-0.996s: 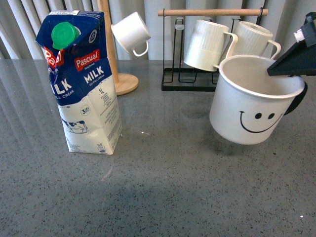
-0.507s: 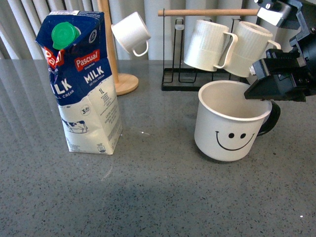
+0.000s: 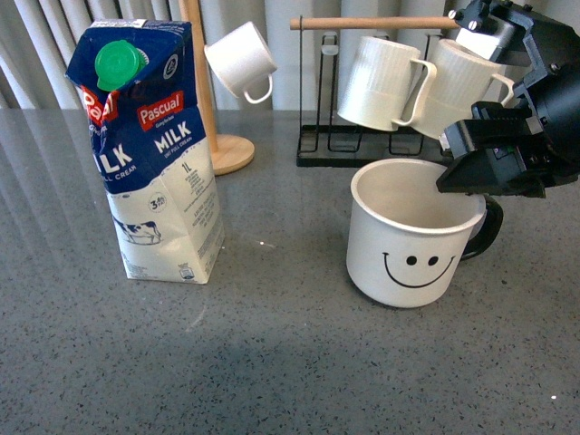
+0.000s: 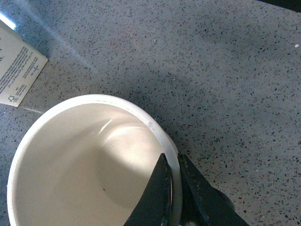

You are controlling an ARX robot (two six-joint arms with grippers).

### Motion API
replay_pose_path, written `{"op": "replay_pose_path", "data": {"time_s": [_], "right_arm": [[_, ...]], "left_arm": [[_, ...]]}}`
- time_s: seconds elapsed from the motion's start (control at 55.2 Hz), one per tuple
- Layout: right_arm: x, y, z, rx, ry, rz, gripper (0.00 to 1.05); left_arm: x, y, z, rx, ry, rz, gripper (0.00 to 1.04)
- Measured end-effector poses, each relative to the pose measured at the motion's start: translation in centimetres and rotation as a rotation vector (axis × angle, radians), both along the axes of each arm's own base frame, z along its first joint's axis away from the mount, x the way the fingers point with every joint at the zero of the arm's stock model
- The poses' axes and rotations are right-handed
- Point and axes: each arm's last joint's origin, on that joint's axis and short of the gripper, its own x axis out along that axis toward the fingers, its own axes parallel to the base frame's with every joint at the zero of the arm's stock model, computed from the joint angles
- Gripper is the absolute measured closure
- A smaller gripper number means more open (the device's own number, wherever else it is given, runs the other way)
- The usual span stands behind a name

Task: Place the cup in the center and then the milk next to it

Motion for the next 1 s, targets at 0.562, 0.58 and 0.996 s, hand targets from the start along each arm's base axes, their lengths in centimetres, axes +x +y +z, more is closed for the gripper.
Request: {"op": "replay_pose_path", "data": {"time_s": [0.562,0.58,0.996], "right_arm": [[-0.25,0.89,-0.42,-0.019,0.007,0.013,1.0],[-0.27,0.95,-0.44,-0.02,0.008,0.014,0.99],[-0.23,1.04,-0.65,-0.022,0.015,0.013,0.43]], "left_arm": [[0.0,0.0,0.0,0.0,0.0,0.0,0.07],[0.0,0.0,0.01,0.0,0.0,0.0,0.07],[0.0,0.0,0.01,0.0,0.0,0.0,0.07]]}}
